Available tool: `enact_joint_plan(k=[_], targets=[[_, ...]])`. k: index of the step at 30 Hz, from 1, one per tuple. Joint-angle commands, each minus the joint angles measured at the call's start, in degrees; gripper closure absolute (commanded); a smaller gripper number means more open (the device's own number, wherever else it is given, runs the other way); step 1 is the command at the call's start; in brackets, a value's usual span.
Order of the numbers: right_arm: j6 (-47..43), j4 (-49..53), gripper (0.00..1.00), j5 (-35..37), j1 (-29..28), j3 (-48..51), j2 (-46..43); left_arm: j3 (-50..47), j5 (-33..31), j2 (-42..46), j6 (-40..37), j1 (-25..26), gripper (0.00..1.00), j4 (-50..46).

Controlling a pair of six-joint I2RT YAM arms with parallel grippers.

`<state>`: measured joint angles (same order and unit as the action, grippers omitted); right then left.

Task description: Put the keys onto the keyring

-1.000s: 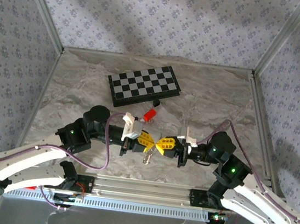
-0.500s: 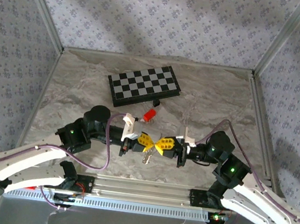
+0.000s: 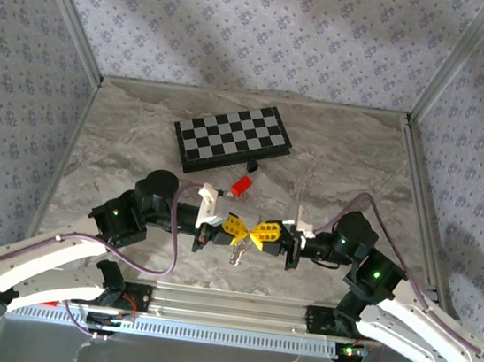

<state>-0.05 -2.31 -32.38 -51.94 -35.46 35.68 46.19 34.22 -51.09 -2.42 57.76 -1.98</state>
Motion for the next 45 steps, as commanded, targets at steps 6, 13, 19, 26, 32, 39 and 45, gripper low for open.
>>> enact_joint_plan(k=[6,13,19,26,32,39,45], targets=[[-4.88,11.24,0.71,4.87,-0.76,-6.60,-0.85,6.64,-1.83,-0.06,-6.88,0.07,1.00,-10.50],[-8.51,19.87,0.67,9.31,-1.80,-10.28,-0.31,12.48,-3.89,-3.03,-11.64,0.08,1.00,-21.13],[-9.84,20.87,0.67,9.22,-2.25,-11.17,1.66,16.64,-3.48,-5.47,-14.47,0.16,1.00,-28.76],[-10.14,19.59,0.69,7.69,-2.31,-10.40,3.51,19.47,-3.72,-7.83,-16.39,0.34,1.00,-33.71],[-8.86,17.12,0.68,5.51,-2.49,-9.29,4.13,19.73,-4.39,-8.80,-16.79,0.84,1.00,-33.86],[-8.21,16.27,0.60,3.90,-2.88,-8.64,5.91,19.55,-5.90,-9.11,-17.18,1.60,1.00,-33.82],[-8.36,16.10,0.59,4.43,-3.51,-8.50,7.78,19.44,-6.18,-8.94,-17.27,1.83,1.00,-33.60]])
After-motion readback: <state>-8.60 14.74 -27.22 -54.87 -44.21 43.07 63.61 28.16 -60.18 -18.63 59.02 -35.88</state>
